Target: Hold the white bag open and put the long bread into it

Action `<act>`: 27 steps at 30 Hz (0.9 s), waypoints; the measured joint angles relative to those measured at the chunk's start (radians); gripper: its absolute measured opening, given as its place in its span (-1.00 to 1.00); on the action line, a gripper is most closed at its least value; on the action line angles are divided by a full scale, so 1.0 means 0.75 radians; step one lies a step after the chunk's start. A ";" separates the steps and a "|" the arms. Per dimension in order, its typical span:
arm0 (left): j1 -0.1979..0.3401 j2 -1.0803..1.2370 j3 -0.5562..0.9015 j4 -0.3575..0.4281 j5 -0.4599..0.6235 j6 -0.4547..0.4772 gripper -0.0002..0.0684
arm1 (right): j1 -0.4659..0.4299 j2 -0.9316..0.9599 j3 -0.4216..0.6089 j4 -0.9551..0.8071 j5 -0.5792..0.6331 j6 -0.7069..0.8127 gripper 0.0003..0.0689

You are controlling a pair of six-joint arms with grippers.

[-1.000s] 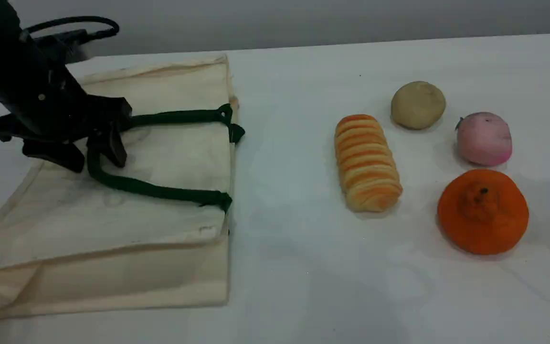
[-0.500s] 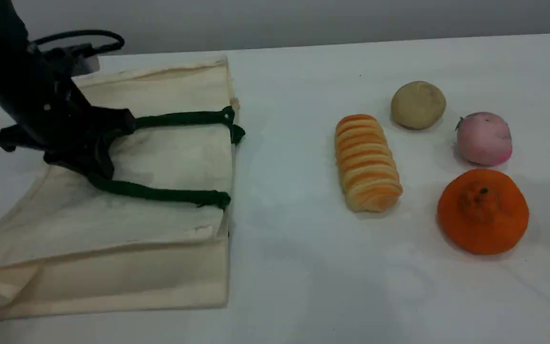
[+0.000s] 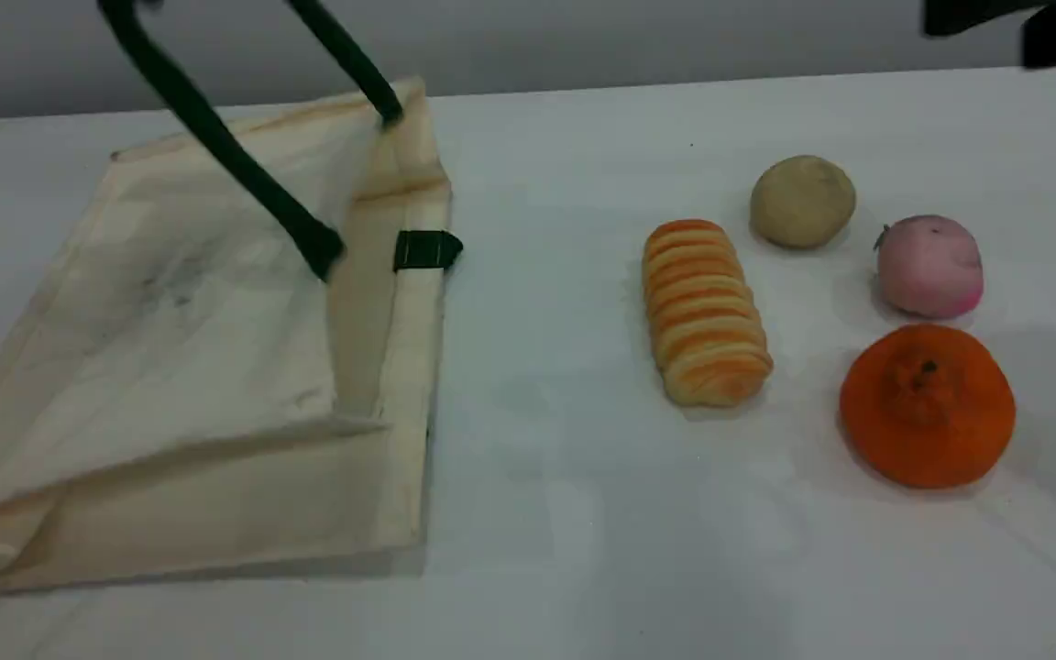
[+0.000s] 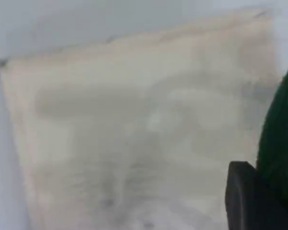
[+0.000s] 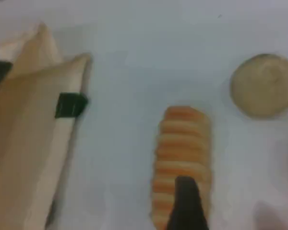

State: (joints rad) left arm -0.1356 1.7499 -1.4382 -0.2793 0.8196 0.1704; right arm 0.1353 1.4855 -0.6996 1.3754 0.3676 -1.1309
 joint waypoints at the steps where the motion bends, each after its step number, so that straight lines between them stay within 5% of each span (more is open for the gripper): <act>1: -0.007 -0.033 -0.018 -0.016 0.029 0.026 -0.76 | 0.020 0.022 -0.006 0.055 0.000 -0.044 0.36; 12: -0.063 -0.222 -0.149 -0.080 0.294 0.088 -0.76 | 0.103 0.283 -0.153 0.346 -0.005 -0.319 0.36; 27: -0.063 -0.391 -0.161 -0.042 0.409 0.086 -0.76 | 0.103 0.517 -0.185 0.479 0.091 -0.486 0.36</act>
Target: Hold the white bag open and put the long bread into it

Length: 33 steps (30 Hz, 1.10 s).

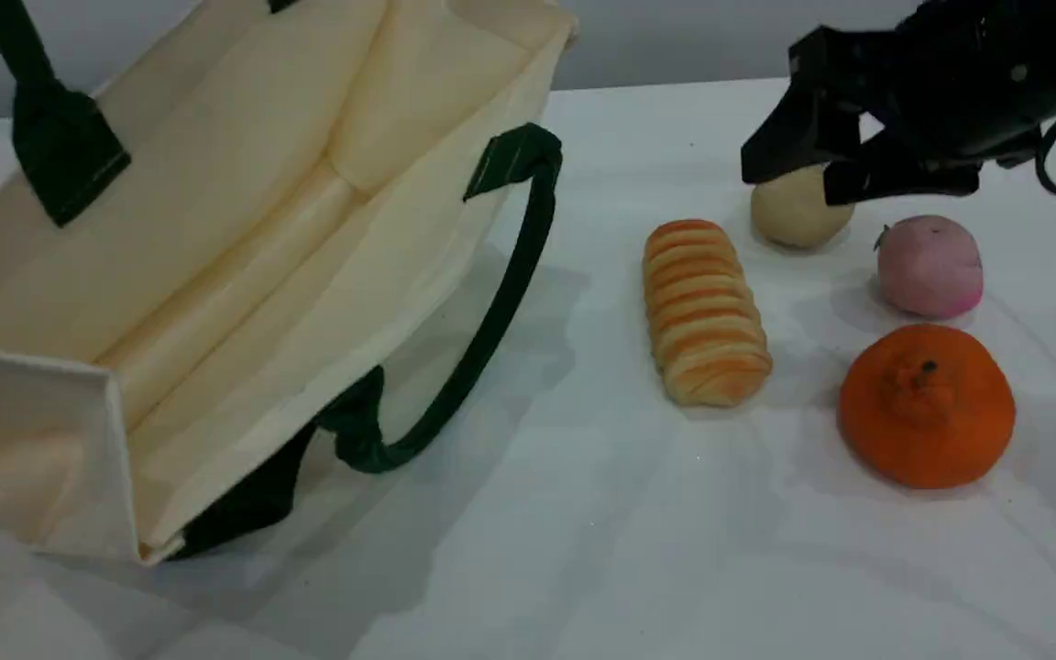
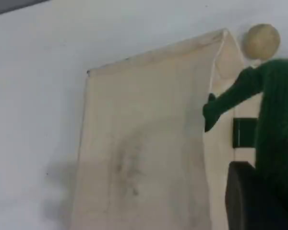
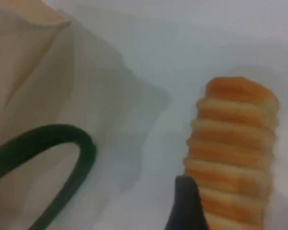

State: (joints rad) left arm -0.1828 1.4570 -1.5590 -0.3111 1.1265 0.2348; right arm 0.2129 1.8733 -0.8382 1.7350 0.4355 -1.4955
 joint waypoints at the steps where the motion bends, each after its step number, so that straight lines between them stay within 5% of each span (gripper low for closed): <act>1: 0.000 -0.006 0.000 0.006 0.000 0.000 -0.76 | 0.000 0.017 -0.008 0.002 0.011 -0.012 0.36; 6: 0.000 -0.042 0.000 0.032 0.003 -0.005 -0.76 | 0.032 0.105 -0.062 0.007 0.064 -0.017 0.36; 15: -0.002 -0.060 -0.001 -0.047 0.027 0.017 -0.76 | 0.141 0.236 -0.149 -0.003 -0.113 -0.020 0.36; 33: -0.004 -0.060 -0.001 -0.078 0.038 0.035 -0.76 | 0.156 0.387 -0.185 0.018 -0.114 -0.101 0.34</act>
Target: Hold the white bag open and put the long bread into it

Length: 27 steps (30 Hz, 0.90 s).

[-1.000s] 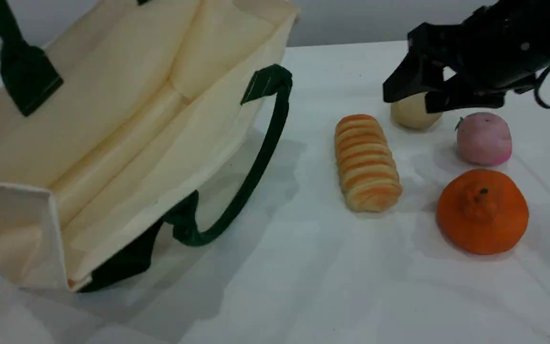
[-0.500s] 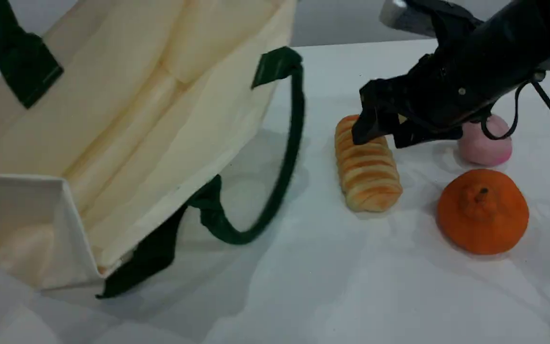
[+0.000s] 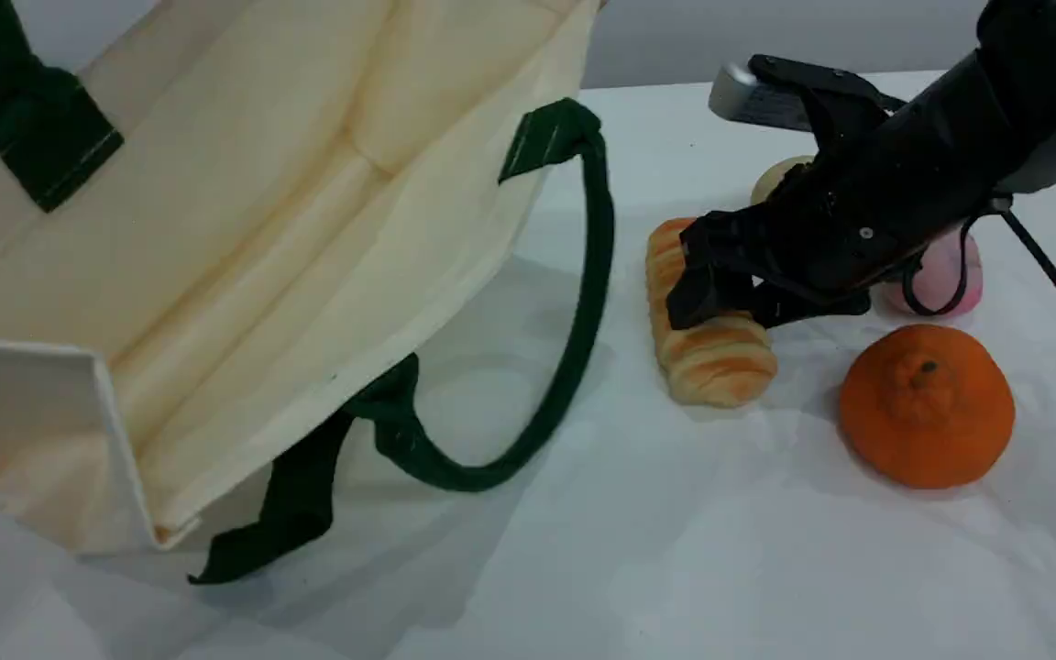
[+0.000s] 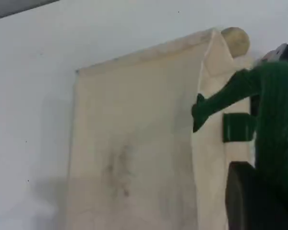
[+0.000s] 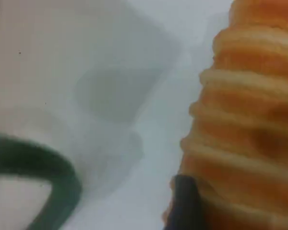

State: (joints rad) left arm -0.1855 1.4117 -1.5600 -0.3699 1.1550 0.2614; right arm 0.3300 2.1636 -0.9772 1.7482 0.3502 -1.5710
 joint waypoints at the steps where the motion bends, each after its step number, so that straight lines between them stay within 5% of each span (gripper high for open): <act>1: 0.000 0.000 0.000 0.000 0.000 0.000 -0.76 | 0.000 0.001 0.000 0.000 0.003 0.000 0.31; 5: 0.000 0.000 0.000 0.001 0.000 0.000 -0.76 | 0.000 0.001 0.000 -0.001 0.007 0.000 -0.02; 10: 0.000 0.000 0.000 0.001 0.000 0.000 -0.76 | 0.001 0.004 0.004 -0.011 0.067 0.001 -0.75; 15: 0.000 0.000 0.000 0.005 0.009 0.024 -0.76 | 0.001 -0.097 0.005 -0.014 0.027 0.003 -0.78; 27: 0.000 0.000 0.000 0.005 0.004 0.024 -0.76 | 0.000 -0.564 0.027 -0.034 -0.399 0.002 -0.79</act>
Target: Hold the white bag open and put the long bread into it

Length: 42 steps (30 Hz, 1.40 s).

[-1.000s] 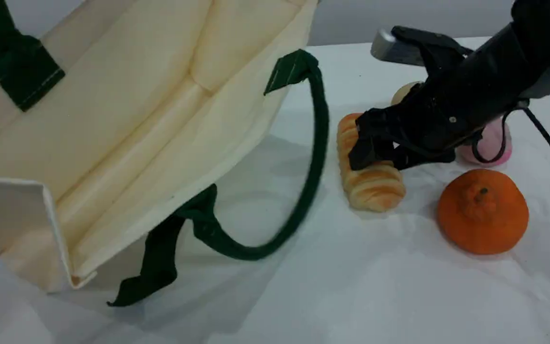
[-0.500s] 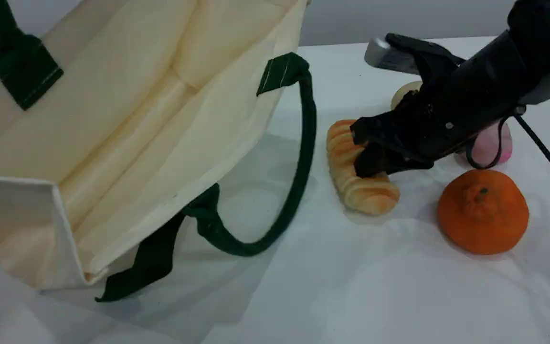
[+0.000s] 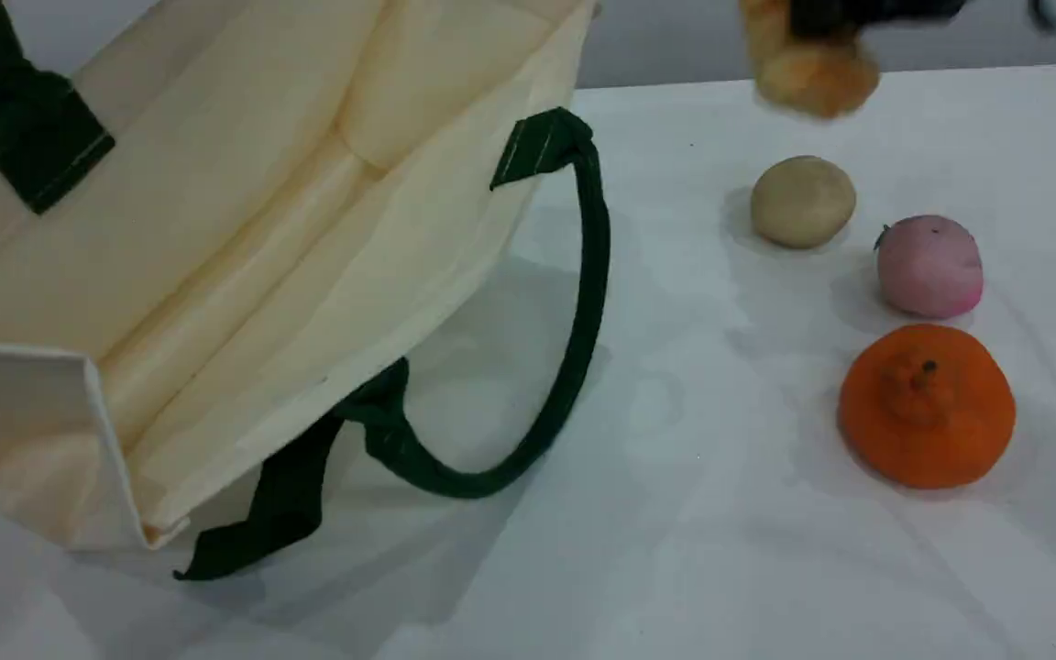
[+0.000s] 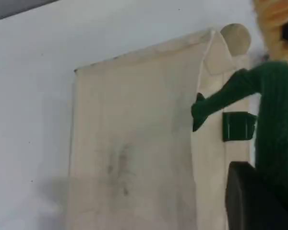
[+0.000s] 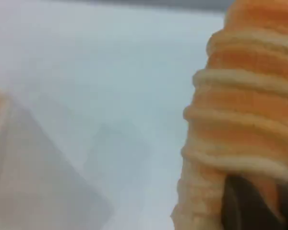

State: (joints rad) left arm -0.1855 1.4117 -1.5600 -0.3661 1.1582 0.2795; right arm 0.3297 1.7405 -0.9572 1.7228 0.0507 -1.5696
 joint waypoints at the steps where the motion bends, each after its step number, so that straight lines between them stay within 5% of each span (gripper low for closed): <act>1: 0.000 0.002 0.000 0.000 -0.005 0.000 -0.76 | 0.000 -0.031 0.016 0.000 -0.002 -0.001 -0.79; 12: 0.000 0.004 0.000 0.000 -0.015 0.000 -0.76 | 0.000 -0.326 0.265 -0.085 0.337 0.024 -0.80; 22: 0.000 0.015 0.000 -0.011 -0.017 0.000 -0.76 | 0.000 -0.395 0.257 -0.567 0.844 0.576 -0.82; 29: -0.045 0.018 0.000 -0.064 -0.045 0.064 -0.76 | 0.036 -0.395 0.255 -0.584 1.056 0.703 -0.82; 42: -0.065 0.034 0.000 -0.184 -0.039 0.125 -0.76 | 0.204 -0.392 0.229 -0.479 0.935 0.700 -0.83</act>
State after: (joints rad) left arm -0.2340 1.4370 -1.5600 -0.5041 1.1292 0.3732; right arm 0.4825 1.4463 -0.7857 1.3635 0.7521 -1.0446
